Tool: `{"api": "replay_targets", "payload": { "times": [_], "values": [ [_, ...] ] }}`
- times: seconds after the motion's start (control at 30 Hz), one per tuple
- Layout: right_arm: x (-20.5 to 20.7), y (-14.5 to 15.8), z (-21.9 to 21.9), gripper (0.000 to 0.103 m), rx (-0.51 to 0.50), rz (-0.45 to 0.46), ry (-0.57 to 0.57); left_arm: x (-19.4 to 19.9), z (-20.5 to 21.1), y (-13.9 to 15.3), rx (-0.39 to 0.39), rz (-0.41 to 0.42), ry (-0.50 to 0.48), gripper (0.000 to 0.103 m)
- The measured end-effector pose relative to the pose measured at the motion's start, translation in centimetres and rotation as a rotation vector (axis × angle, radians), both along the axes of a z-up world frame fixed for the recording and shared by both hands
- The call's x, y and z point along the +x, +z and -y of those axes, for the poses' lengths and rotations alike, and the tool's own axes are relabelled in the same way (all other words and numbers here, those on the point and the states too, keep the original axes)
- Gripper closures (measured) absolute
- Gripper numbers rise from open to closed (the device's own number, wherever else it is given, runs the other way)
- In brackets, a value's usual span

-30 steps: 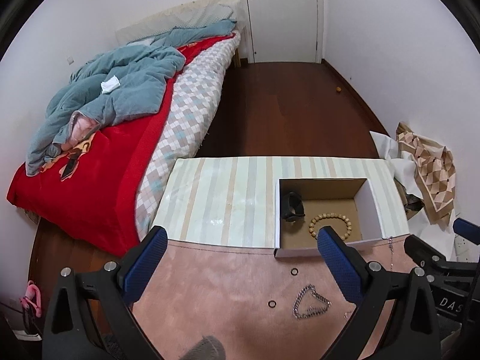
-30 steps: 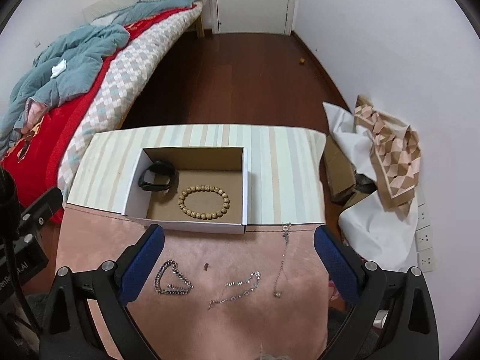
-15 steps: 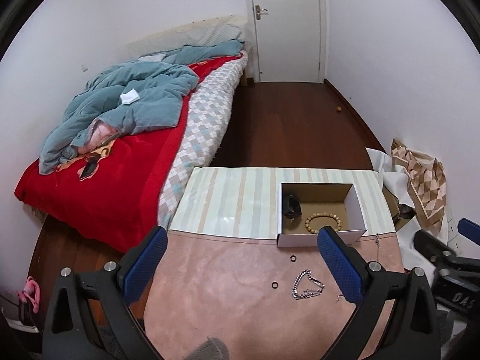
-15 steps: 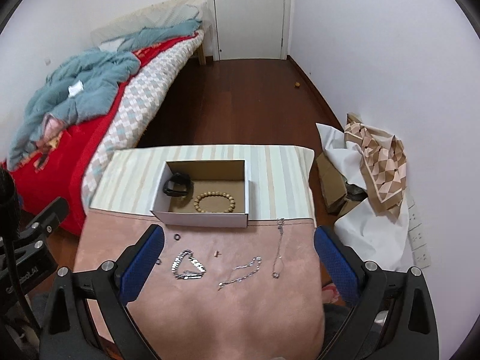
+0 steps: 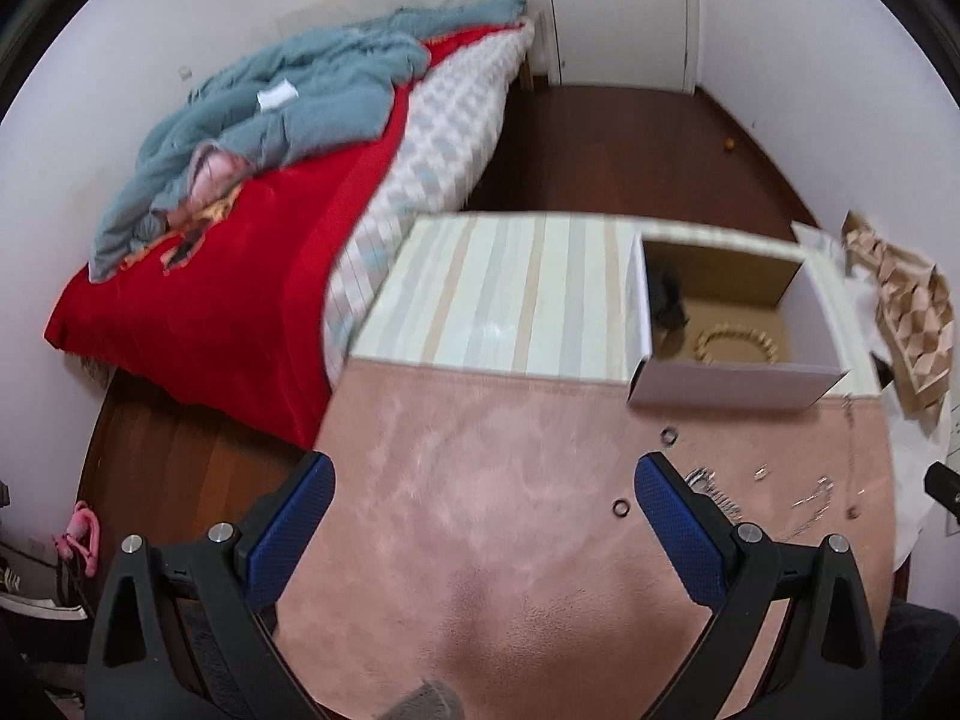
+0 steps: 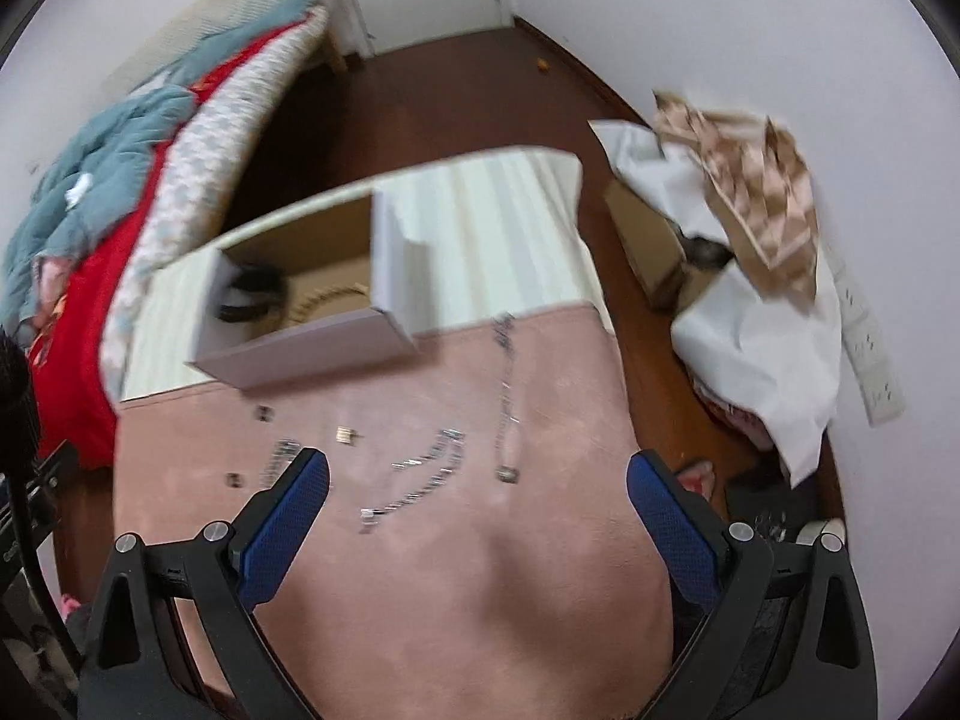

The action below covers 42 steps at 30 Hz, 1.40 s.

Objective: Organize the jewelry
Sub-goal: 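Withdraw both tools from the box and move toward the chains, then grasp the thick silver chain bracelet with the left tool while the right tool grasps the pendant necklace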

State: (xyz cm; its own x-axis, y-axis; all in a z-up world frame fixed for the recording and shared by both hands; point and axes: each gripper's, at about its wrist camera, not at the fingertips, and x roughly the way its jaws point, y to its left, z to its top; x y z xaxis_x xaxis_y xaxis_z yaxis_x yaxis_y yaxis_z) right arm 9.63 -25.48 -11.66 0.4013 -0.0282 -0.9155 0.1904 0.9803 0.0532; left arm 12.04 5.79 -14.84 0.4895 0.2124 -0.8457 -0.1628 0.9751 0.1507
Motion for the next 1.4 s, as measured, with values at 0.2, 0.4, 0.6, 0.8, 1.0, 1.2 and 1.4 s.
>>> {"api": "replay_targets", "payload": {
  "times": [0.2, 0.4, 0.6, 0.8, 1.0, 1.2, 1.4],
  "values": [
    [1.1, -6.5, 3.5, 0.043, 0.023, -0.083, -0.074, 0.8, 0.0, -5.0, -0.004, -0.080, 0.005, 0.001],
    [1.2, -10.3, 3.0, 0.050, 0.035, -0.099, -0.047, 0.8, 0.4, -8.7, -0.003, -0.152, -0.007, 0.001],
    [1.3, -11.5, 0.5, 0.070, -0.104, -0.055, 0.011, 0.6, 0.9, -10.2, -0.033, -0.187, -0.027, 0.001],
    [0.9, -11.5, 0.6, 0.091, -0.114, -0.021, -0.005, 0.4, 2.2, -10.4, -0.118, -0.207, -0.068, 0.001],
    [-0.2, -11.2, 2.4, 0.091, -0.078, -0.033, -0.037, 1.2, 4.6, -11.0, -0.256, -0.245, -0.110, 0.004],
    [-0.9, -11.1, 3.0, 0.091, -0.055, -0.036, -0.049, 2.9, 7.7, -12.3, -0.211, -0.281, -0.192, 0.030],
    [-1.0, -11.2, 3.3, 0.091, -0.025, -0.034, -0.058, 4.2, 9.6, -12.3, -0.160, -0.255, -0.276, 0.033]
  ]
}}
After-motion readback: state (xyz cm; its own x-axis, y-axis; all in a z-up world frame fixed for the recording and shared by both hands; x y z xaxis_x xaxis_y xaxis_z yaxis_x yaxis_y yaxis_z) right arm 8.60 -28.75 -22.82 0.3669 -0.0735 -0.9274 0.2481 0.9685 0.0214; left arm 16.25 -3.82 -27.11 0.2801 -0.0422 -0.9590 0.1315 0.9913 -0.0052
